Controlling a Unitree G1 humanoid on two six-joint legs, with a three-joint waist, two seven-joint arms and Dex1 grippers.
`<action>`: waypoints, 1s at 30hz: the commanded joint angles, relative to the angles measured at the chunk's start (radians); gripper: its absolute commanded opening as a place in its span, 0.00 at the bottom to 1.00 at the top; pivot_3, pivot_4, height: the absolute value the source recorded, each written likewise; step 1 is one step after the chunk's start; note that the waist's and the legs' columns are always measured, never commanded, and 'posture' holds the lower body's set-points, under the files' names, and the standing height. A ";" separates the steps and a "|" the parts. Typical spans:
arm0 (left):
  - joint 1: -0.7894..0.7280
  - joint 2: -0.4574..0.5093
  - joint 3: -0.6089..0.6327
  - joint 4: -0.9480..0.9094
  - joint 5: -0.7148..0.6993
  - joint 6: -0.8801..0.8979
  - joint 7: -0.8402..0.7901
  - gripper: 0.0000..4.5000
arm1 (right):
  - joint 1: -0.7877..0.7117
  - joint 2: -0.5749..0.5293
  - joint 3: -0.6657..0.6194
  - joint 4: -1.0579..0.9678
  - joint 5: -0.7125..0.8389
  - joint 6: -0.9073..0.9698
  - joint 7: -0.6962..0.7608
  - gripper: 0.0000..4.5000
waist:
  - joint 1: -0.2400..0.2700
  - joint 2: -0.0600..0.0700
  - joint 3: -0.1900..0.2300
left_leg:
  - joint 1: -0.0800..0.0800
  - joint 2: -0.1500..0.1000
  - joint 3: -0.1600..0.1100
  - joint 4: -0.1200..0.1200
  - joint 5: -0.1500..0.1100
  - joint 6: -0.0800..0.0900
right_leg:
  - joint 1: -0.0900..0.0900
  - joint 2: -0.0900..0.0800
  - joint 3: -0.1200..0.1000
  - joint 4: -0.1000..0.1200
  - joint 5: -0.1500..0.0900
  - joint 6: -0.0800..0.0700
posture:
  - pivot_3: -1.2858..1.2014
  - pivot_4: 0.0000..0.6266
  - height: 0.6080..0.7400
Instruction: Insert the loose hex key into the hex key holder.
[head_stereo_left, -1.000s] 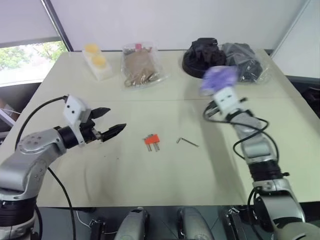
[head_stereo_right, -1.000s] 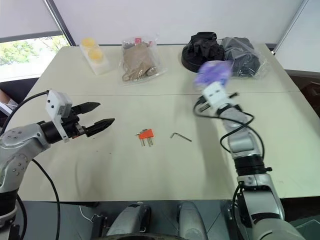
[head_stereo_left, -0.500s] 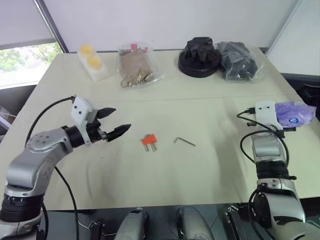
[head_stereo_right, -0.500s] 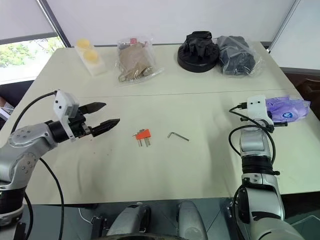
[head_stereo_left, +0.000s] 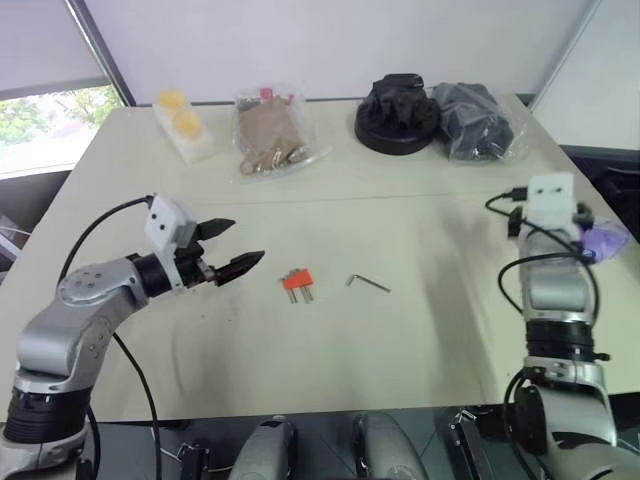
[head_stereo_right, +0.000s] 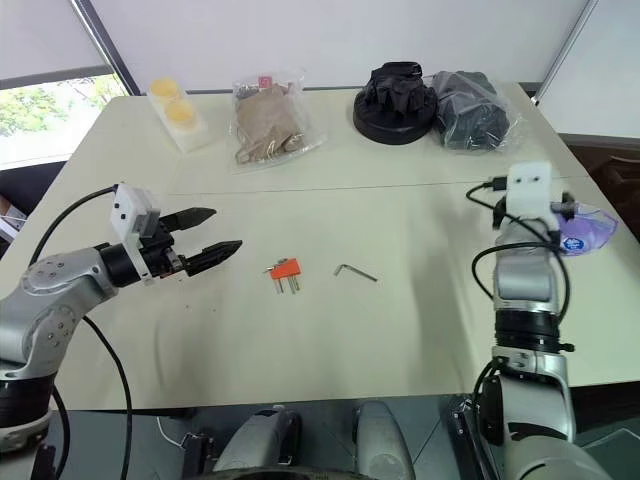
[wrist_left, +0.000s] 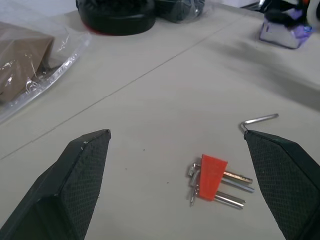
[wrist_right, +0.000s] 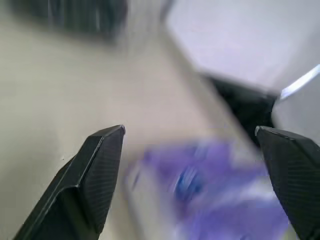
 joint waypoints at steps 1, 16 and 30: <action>-0.040 -0.004 -0.002 0.001 -0.012 -0.010 -0.014 1.00 | -0.029 -0.003 0.003 -0.165 0.139 0.029 0.177 0.99 | -0.002 0.000 0.000 | 0.000 0.000 0.000 0.000 0.000 0.000 | 0.000 0.000 0.000 0.000 0.000 0.000 | 0.52 0.24 1.00; -0.059 0.012 -0.042 0.026 -0.006 -0.006 -0.077 1.00 | -0.122 -0.177 0.490 -0.038 0.334 -0.231 1.106 0.99 | 0.000 -0.001 0.000 | 0.000 0.000 -0.001 0.001 -0.003 0.004 | 0.001 -0.001 -0.001 -0.001 0.000 0.000 | 0.52 0.24 1.00; 0.126 0.039 0.092 -0.177 -0.067 0.084 0.036 1.00 | -0.361 0.112 0.650 0.635 0.148 -0.667 1.272 0.99 | 0.002 -0.001 0.000 | 0.000 0.000 -0.002 0.001 0.000 0.000 | 0.001 -0.002 -0.001 -0.002 0.000 0.000 | 0.52 0.24 1.00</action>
